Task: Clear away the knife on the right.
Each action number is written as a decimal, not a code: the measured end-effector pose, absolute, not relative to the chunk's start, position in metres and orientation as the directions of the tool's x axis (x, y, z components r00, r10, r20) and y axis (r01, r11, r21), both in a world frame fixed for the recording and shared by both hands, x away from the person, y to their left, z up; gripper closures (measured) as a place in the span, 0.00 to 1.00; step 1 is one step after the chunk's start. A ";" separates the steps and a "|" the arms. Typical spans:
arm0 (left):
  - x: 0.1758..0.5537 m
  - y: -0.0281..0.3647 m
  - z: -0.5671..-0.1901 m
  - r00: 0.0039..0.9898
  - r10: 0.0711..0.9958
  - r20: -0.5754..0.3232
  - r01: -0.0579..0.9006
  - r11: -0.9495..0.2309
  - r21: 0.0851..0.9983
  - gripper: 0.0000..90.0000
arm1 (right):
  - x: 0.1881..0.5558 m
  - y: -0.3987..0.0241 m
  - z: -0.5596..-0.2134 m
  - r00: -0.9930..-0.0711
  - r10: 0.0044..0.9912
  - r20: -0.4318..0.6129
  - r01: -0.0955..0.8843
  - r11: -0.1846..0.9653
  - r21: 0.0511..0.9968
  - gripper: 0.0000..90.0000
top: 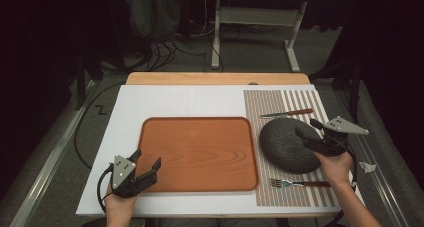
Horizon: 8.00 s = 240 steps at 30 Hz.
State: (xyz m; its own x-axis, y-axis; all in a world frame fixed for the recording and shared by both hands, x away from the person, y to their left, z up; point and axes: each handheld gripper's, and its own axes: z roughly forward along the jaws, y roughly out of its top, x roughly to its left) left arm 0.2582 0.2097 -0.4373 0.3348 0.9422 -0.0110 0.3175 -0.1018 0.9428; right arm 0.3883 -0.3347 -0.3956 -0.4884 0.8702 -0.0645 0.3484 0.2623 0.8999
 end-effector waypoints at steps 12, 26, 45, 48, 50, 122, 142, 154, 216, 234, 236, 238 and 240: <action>0.259 0.209 -0.438 0.327 0.945 -0.011 0.321 -0.100 0.942 0.32 | 0.412 -0.342 -0.391 -0.483 0.874 -0.057 0.424 0.291 0.858 0.35; 0.259 0.208 -0.438 0.334 0.942 -0.013 0.322 -0.101 0.941 0.33 | 0.437 -0.352 -0.388 -0.475 0.879 -0.033 0.477 0.289 0.830 0.33; 0.259 0.209 -0.439 0.329 0.944 -0.008 0.329 -0.107 0.938 0.33 | 0.464 -0.353 -0.379 -0.522 0.851 -0.060 0.491 0.357 0.795 0.42; 0.259 0.210 -0.439 0.325 0.946 -0.009 0.330 -0.104 0.938 0.33 | 0.471 -0.354 -0.378 -0.532 0.845 -0.062 0.503 0.374 0.779 0.42; 0.259 0.211 -0.439 0.323 0.946 -0.011 0.331 -0.102 0.938 0.33 | 0.475 -0.354 -0.378 -0.530 0.845 -0.065 0.507 0.378 0.774 0.42; 0.255 0.215 -0.442 0.262 0.965 -0.026 0.351 -0.070 0.934 0.33 | 0.558 -0.347 -0.428 -0.557 0.830 -0.025 0.701 0.485 0.522 0.52; 0.254 0.216 -0.442 0.263 0.964 -0.025 0.353 -0.072 0.933 0.33 | 0.550 -0.340 -0.425 -0.599 0.799 -0.049 0.682 0.541 0.492 0.87; 0.254 0.215 -0.442 0.262 0.965 -0.025 0.354 -0.072 0.932 0.33 | 0.547 -0.336 -0.421 -0.591 0.799 -0.111 0.668 0.562 0.487 0.87; 0.265 0.223 -0.439 0.284 0.957 -0.056 0.347 -0.048 0.937 0.33 | 0.432 -0.318 -0.375 -0.575 0.808 -0.127 0.596 0.520 0.612 0.87; 0.265 0.220 -0.438 0.299 0.953 -0.042 0.336 -0.064 0.940 0.33 | 0.405 -0.316 -0.372 -0.574 0.814 -0.090 0.588 0.487 0.646 0.87; 0.265 0.220 -0.438 0.301 0.953 -0.039 0.335 -0.067 0.940 0.33 | 0.403 -0.315 -0.372 -0.573 0.814 -0.091 0.587 0.486 0.647 0.87; 0.264 0.220 -0.437 0.301 0.953 -0.038 0.334 -0.068 0.940 0.33 | 0.399 -0.313 -0.372 -0.580 0.809 -0.094 0.582 0.491 0.648 0.87; 0.264 0.220 -0.437 0.301 0.953 -0.039 0.334 -0.067 0.940 0.33 | 0.396 -0.310 -0.372 -0.583 0.808 -0.087 0.579 0.488 0.653 0.87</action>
